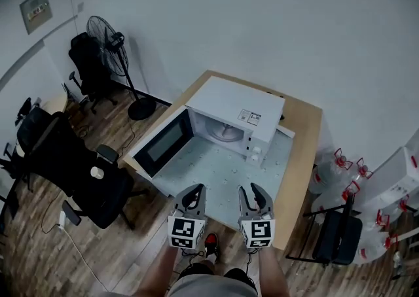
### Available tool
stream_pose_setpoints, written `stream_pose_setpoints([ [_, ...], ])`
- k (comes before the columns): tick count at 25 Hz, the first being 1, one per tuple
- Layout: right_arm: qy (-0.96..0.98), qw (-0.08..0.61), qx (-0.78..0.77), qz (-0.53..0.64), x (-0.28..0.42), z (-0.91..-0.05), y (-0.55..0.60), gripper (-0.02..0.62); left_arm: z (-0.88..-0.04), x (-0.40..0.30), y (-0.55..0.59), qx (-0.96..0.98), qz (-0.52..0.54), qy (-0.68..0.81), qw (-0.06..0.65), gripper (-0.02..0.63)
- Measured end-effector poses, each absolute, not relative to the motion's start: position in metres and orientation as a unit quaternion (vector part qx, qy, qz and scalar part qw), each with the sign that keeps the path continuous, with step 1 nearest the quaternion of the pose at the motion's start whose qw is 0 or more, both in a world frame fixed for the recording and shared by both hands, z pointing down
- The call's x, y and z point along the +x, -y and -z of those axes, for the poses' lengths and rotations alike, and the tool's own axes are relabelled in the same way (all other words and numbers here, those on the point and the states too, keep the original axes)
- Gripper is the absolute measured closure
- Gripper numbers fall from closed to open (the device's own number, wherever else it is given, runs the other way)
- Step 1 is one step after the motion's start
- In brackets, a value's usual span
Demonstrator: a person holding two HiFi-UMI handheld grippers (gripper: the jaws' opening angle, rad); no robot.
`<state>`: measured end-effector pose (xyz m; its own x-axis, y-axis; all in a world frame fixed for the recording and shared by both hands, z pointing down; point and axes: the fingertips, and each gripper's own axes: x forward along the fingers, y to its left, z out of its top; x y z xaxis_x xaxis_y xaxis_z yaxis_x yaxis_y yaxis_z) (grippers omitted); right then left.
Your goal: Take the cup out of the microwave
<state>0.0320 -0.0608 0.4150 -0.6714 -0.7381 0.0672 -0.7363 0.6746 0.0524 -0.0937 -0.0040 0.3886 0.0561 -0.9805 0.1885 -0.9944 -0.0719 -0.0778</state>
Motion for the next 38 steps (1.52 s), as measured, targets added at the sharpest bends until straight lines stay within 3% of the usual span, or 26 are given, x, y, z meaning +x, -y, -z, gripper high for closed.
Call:
stream_pose_setpoints([
  [14,0.929,0.047,0.366,0.018,0.000,-0.418,0.031,0.571,-0.395,-0.115,-0.029,0.701,-0.096,0.705,0.049,0.581],
  [38,0.930,0.043,0.364,0.016,0.004,-0.417,0.038,0.577,-0.402,-0.111,-0.022,0.703,-0.102,0.702,0.053,0.581],
])
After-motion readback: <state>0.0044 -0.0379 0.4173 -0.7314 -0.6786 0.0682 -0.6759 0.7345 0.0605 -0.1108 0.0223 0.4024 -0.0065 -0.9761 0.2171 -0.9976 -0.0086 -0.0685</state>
